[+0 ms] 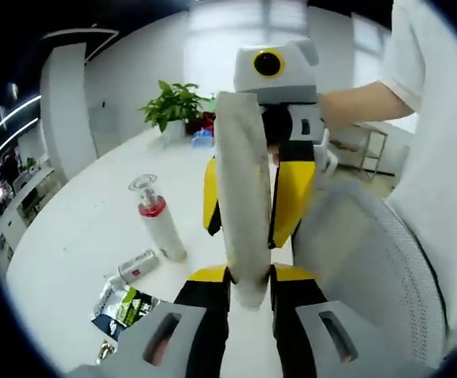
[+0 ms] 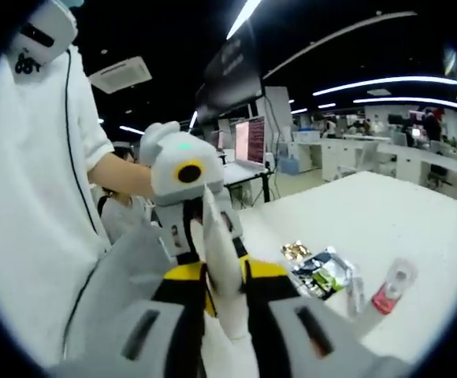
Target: Arrange the skincare products in the storage area until every visible bottle or jar stands upright without overlapping.
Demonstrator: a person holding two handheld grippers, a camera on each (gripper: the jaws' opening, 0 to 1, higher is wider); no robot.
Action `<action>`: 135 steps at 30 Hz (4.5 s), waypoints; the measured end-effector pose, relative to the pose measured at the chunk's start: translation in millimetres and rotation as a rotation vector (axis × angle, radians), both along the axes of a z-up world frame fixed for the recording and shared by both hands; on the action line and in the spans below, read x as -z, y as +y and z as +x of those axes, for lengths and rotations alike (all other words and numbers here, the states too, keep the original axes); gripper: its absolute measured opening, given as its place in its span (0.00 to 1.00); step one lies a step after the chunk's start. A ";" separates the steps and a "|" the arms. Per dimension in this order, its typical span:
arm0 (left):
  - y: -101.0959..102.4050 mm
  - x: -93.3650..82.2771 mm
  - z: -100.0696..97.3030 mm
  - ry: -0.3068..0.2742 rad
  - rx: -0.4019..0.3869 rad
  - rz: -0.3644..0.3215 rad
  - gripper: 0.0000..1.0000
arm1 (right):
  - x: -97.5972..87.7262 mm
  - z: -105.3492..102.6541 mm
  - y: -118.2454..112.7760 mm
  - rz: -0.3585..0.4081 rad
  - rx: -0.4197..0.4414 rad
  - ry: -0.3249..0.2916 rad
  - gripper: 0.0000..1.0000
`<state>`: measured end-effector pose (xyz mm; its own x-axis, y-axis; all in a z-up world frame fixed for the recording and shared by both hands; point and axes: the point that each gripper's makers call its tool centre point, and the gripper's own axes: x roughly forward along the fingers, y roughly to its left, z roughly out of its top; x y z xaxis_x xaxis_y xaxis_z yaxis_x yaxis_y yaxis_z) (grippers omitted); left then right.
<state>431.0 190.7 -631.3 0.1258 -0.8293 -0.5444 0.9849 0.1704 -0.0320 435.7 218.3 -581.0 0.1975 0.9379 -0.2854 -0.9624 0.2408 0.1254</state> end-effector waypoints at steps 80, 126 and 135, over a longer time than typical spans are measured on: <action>-26.9 66.9 138.7 -0.068 -0.016 0.014 0.16 | 93.6 42.6 -101.0 -0.136 0.609 0.124 0.87; 7.2 61.9 131.6 -0.004 -0.170 0.030 0.49 | 87.3 36.0 -100.5 -0.137 0.612 0.110 0.90; 34.8 62.3 107.6 0.045 -0.284 0.026 0.64 | 83.8 32.8 -96.1 -0.131 0.599 0.105 0.90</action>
